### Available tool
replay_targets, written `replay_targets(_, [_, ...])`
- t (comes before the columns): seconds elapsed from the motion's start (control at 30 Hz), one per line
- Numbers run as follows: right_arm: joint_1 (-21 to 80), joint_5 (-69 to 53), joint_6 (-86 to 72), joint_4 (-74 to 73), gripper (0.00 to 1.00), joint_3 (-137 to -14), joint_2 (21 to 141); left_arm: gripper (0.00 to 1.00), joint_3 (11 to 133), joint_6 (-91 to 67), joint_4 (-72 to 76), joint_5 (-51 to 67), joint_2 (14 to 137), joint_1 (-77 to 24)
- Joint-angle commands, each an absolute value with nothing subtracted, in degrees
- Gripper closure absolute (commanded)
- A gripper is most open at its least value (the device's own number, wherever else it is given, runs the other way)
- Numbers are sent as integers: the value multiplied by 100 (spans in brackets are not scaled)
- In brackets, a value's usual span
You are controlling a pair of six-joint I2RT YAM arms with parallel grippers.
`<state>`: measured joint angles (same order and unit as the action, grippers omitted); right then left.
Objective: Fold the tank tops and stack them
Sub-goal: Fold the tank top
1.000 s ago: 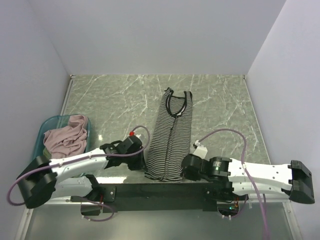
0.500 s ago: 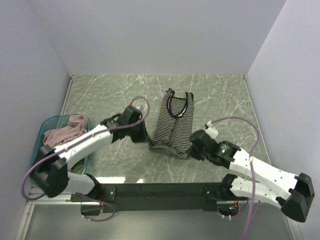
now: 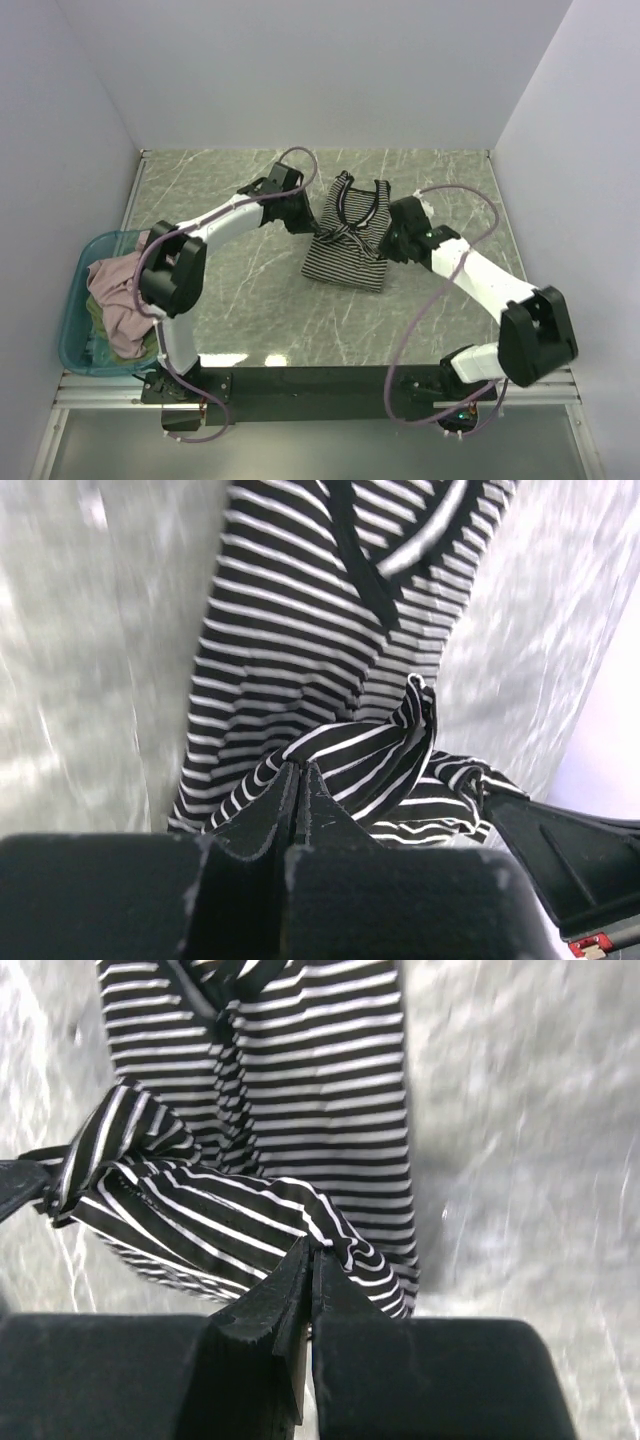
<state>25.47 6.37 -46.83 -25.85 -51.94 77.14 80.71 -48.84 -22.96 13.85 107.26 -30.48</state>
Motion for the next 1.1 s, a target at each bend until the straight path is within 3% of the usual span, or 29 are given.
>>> replay_targets(0.0, [2224,369,-4211,-2110,100,-5686,8146,99,8796,-4887,-2153,1511,11117,-2866])
replay_targets(0.27, [1706,167,-4043,-1767,100,-6161,9121,99,10326,-4729,-2365,1520,12506,-2751])
replay_targets(0.37, [1583,53,-4025,-1617,94,-6327,9438,96,10617,-4676,-2180,1722,12770,-2698])
replay_targets(0.47, [1468,26,-4052,-1459,83,-6486,9912,84,10942,-4588,-2057,1897,13086,-2672])
replay_targets(0.5, [1424,18,-4060,-1468,79,-6539,10001,70,11090,-4544,-2013,1968,13148,-2654])
replay_targets(0.63, [1292,18,-4069,-1407,56,-6618,10090,48,10978,-4412,-1680,2057,12965,-2611])
replay_targets(0.7, [1248,167,-4061,-1415,53,-6618,9915,39,10916,-4307,-1609,1995,12833,-2532])
replay_targets(0.87, [1213,527,-4061,-1564,47,-6601,9371,28,10565,-4272,-1696,1513,12139,-2356])
replay_targets(1.07, [1222,861,-3982,-1801,45,-6750,9150,29,9864,-4464,-2328,493,11576,-2373])
